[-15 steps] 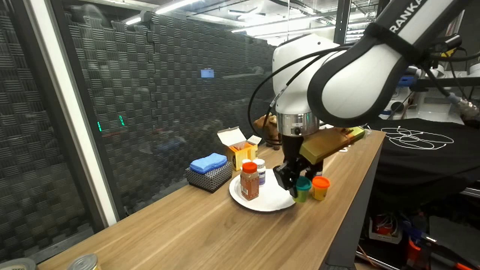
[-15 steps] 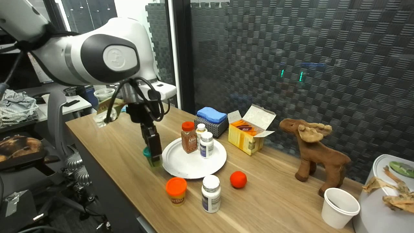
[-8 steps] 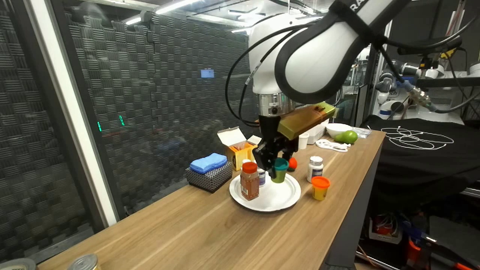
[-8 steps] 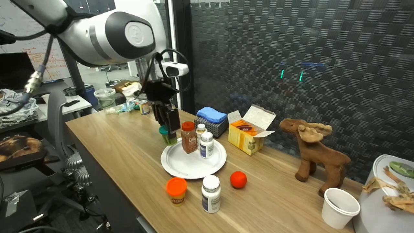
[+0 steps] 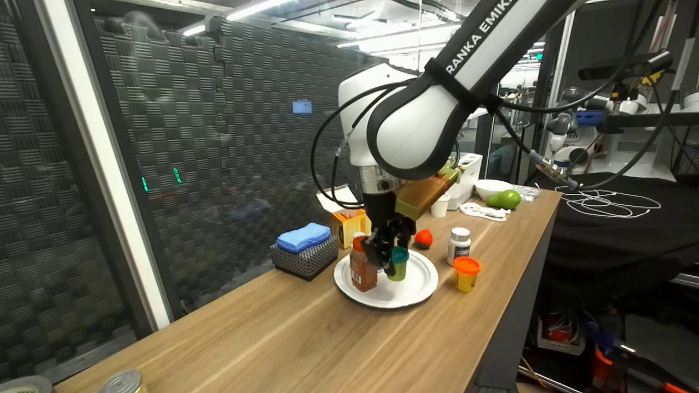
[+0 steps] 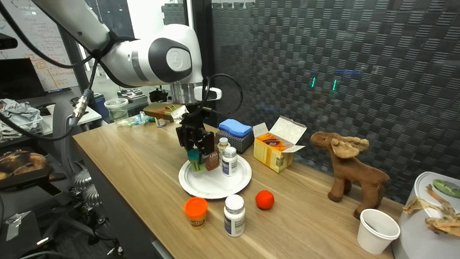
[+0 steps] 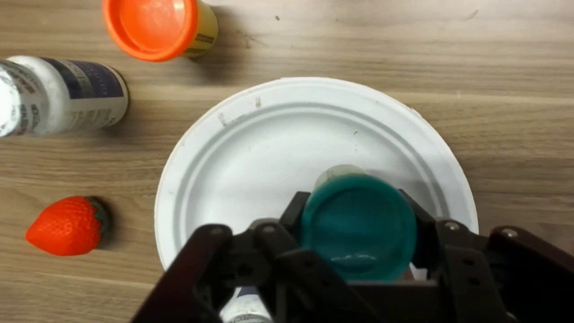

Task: Put the objects surrounding the plate on to the plate.

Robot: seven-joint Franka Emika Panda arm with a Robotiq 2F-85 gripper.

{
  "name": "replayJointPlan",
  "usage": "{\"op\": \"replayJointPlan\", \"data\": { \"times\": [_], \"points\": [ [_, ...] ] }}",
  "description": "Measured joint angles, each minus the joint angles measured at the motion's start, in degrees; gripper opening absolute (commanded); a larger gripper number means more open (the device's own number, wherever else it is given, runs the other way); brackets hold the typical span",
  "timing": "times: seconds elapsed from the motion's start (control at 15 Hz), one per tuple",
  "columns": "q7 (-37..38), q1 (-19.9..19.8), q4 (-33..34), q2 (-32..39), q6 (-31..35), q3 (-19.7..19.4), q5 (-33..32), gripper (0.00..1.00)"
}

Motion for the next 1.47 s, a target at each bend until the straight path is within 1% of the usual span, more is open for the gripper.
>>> {"op": "replayJointPlan", "data": {
  "times": [0.27, 0.73, 0.8, 0.87, 0.93, 1.07, 1.13, 1.33, 1.47],
  "points": [
    [-4.1, -0.1, 1.8, 3.0, 0.0, 0.3, 0.1, 0.24],
    [-5.7, 0.3, 4.2, 5.9, 0.0, 1.4, 0.1, 0.24],
    [-5.7, 0.4, 4.4, 6.1, 0.0, 1.4, 0.0, 0.59],
    [-5.7, 0.5, 4.6, 6.4, 0.0, 1.4, 0.0, 0.76],
    [-5.7, 0.5, 4.7, 6.6, 0.0, 1.4, 0.0, 0.81],
    [-5.7, 0.5, 4.7, 6.7, 0.0, 1.4, 0.0, 0.97],
    [-5.7, 0.5, 4.7, 6.7, 0.0, 1.4, 0.0, 1.00],
    [-5.3, 0.5, 4.4, 6.2, 0.8, 1.2, 0.0, 1.00],
    [-3.7, 0.6, 3.5, 5.2, 2.9, 0.7, -0.1, 1.00]
  ]
}}
